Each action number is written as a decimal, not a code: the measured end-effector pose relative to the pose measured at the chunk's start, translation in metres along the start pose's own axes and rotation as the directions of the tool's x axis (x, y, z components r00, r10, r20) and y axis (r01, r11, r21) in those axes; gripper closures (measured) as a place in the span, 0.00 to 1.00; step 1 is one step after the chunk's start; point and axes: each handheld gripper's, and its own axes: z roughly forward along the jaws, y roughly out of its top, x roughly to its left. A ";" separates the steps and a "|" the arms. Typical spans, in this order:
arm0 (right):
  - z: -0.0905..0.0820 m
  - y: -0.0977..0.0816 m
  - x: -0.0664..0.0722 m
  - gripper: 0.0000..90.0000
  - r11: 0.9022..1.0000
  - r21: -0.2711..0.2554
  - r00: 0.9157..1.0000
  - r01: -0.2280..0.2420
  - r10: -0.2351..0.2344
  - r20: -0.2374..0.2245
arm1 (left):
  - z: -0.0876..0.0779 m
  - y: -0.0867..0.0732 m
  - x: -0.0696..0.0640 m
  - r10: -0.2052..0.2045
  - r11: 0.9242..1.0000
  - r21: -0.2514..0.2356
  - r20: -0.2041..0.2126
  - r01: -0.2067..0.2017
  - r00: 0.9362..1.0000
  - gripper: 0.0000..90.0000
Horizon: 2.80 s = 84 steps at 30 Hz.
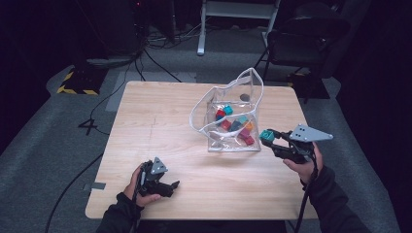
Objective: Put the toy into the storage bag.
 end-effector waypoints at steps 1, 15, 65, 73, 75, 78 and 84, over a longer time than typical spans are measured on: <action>0.000 0.001 0.000 0.66 1.000 -0.001 1.000 -0.001 0.001 0.001 | 0.000 0.000 0.000 -0.001 1.000 0.001 0.000 0.001 1.000 0.11; -0.005 0.023 -0.005 0.66 0.999 -0.034 0.999 0.016 -0.015 0.039 | 0.000 0.000 0.000 0.000 1.000 0.000 0.000 0.000 1.000 0.11; 0.017 0.093 -0.015 0.66 0.994 -0.095 0.993 0.049 -0.038 0.115 | 0.000 0.000 0.000 0.000 1.000 0.001 -0.001 0.000 1.000 0.11; 0.036 0.100 -0.013 0.66 0.995 -0.078 0.993 0.057 -0.049 0.104 | 0.000 0.000 0.000 0.000 1.000 0.001 -0.001 0.000 1.000 0.11; 0.040 0.101 -0.012 0.66 0.996 -0.076 0.994 0.054 -0.047 0.099 | 0.000 0.000 0.000 0.000 1.000 0.001 -0.001 0.000 1.000 0.11; 0.047 0.103 -0.010 0.66 0.996 -0.068 0.994 0.055 -0.048 0.098 | 0.000 0.000 0.000 0.000 1.000 0.001 -0.001 0.000 1.000 0.11; 0.062 0.106 -0.008 0.66 0.998 -0.045 0.993 0.054 -0.049 0.107 | 0.000 0.000 0.000 0.002 1.000 0.001 -0.002 -0.002 1.000 0.11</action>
